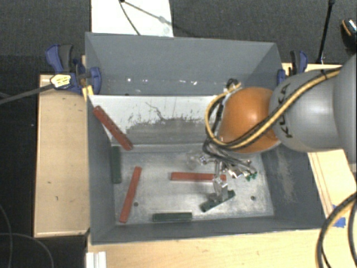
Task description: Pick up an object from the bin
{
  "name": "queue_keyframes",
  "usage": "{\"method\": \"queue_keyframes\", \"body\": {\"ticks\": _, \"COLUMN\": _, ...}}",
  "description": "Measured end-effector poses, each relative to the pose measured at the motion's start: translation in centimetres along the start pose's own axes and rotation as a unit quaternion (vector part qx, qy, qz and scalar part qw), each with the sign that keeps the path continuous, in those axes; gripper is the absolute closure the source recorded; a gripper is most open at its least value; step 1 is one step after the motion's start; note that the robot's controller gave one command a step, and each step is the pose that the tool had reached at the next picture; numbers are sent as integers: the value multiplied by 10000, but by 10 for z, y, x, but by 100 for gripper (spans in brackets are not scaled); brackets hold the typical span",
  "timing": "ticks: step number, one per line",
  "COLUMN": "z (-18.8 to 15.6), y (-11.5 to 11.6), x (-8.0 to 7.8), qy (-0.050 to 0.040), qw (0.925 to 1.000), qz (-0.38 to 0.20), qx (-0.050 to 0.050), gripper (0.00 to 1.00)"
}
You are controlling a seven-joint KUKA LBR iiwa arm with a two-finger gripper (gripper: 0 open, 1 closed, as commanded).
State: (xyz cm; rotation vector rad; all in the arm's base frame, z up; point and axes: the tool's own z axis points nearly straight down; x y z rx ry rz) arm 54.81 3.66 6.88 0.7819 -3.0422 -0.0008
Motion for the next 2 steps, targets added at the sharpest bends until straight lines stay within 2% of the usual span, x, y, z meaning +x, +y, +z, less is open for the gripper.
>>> {"method": "queue_keyframes", "body": {"ticks": 1, "z": -2, "y": 2, "x": -1, "qy": -13, "qw": 10000, "qz": -4, "qx": 1, "gripper": 100}}
{"method": "queue_keyframes", "body": {"ticks": 2, "z": -139, "y": 16, "x": -1, "qy": -49, "qw": 9999, "qz": 97, "qx": 21, "gripper": 100}}
